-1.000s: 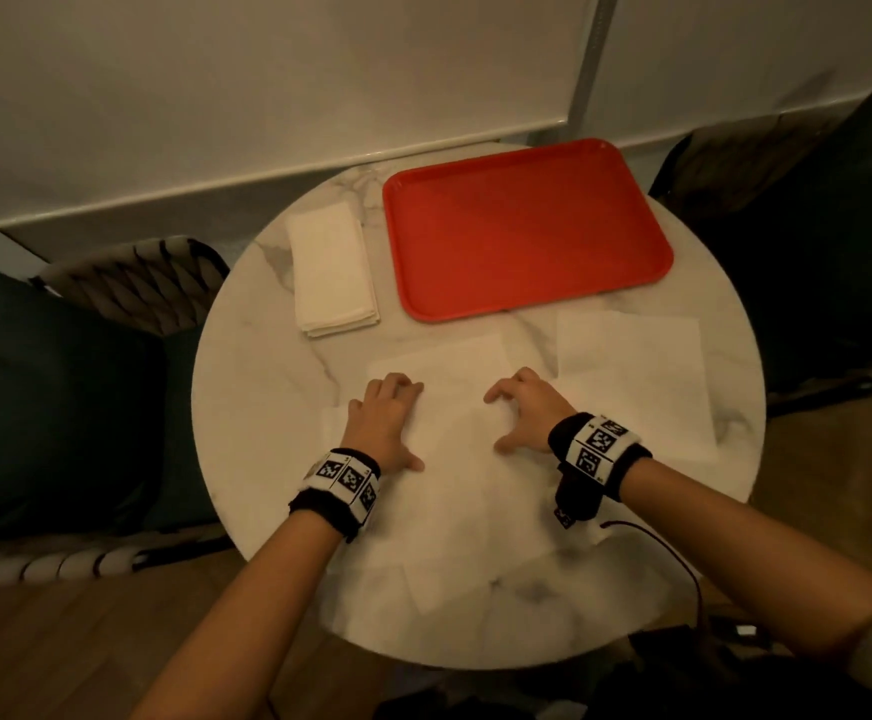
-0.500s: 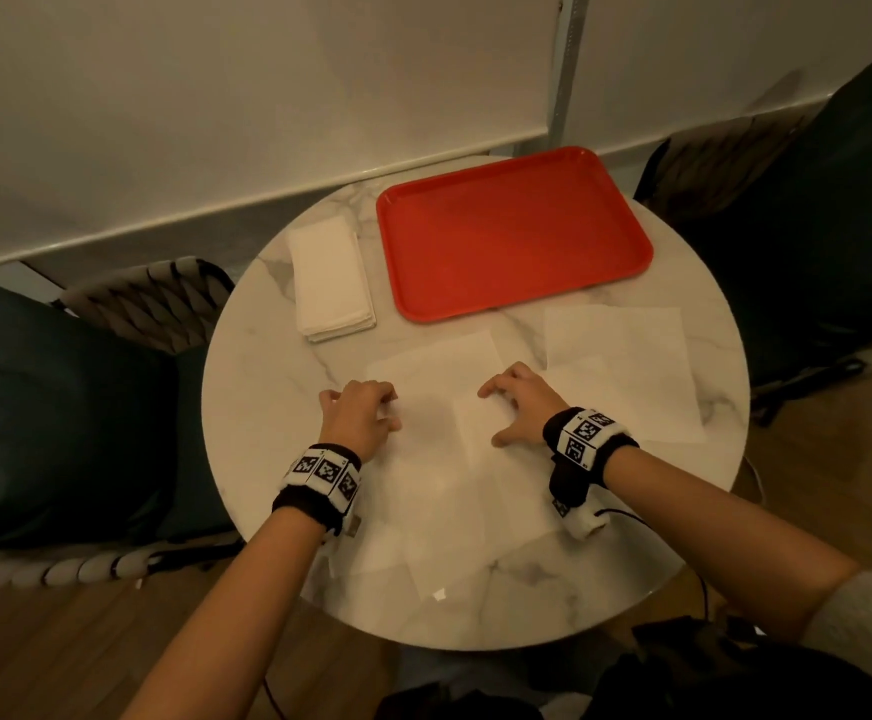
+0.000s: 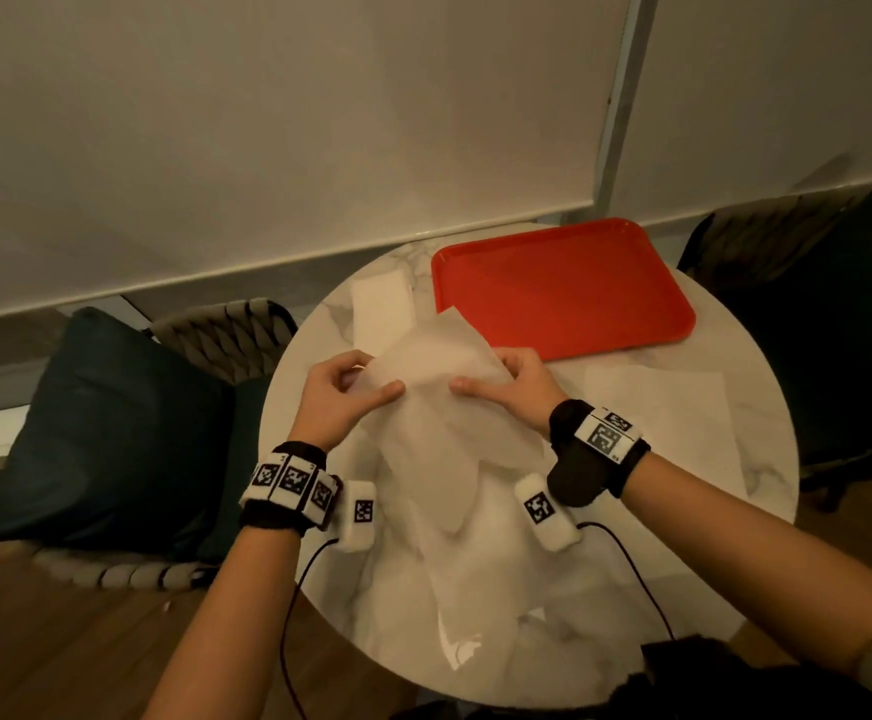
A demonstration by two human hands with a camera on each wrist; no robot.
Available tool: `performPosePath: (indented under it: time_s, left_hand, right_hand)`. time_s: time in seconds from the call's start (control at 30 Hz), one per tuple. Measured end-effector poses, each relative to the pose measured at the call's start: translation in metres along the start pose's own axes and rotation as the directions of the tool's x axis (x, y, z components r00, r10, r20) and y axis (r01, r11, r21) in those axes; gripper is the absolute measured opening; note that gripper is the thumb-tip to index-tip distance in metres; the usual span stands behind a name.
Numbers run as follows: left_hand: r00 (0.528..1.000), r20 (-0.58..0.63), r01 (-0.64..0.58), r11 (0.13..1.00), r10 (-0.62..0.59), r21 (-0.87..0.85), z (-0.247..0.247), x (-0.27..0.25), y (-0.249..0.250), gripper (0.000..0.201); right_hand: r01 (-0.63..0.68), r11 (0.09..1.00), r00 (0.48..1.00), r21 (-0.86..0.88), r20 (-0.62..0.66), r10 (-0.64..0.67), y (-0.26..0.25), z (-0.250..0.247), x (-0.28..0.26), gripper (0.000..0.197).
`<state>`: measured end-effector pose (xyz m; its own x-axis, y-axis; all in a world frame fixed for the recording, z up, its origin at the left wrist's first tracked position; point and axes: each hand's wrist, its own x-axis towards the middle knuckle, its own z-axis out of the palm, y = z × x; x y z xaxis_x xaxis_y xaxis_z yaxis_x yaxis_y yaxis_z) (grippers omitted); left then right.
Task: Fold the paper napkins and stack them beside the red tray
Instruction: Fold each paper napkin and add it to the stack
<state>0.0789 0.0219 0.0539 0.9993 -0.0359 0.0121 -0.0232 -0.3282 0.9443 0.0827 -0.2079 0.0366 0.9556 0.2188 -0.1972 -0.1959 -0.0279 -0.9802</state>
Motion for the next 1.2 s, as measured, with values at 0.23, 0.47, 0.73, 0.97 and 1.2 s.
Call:
performPosePath:
  time_s: [0.23, 0.47, 0.73, 0.97, 1.2]
  left_hand:
    - [0.970, 0.024, 0.213, 0.792, -0.243, -0.572, 0.019, -0.023, -0.028, 0.070]
    - [0.947, -0.170, 0.163, 0.866, -0.272, -0.473, 0.036, -0.011, -0.016, 0.024]
    - [0.985, -0.167, 0.005, 0.965, -0.051, -0.264, 0.054, -0.011, 0.003, 0.032]
    - [0.973, -0.187, 0.039, 0.896, -0.135, -0.443, 0.068, -0.012, 0.008, 0.034]
    - [0.958, -0.133, 0.133, 0.803, -0.255, -0.581, 0.056, -0.008, -0.010, 0.070]
  right_hand:
    - [0.060, 0.996, 0.997, 0.069, -0.043, -0.057, -0.032, -0.024, 0.014, 0.028]
    - [-0.001, 0.995, 0.987, -0.100, -0.158, -0.015, -0.019, -0.031, 0.037, 0.034]
    - [0.132, 0.968, 0.980, -0.215, -0.120, -0.160, -0.027, -0.006, 0.035, 0.024]
    - [0.057, 0.997, 0.988, 0.054, 0.140, -0.064, -0.030, 0.027, 0.030, 0.039]
    - [0.192, 0.974, 0.978, -0.122, -0.063, -0.201, -0.016, 0.010, 0.043, 0.025]
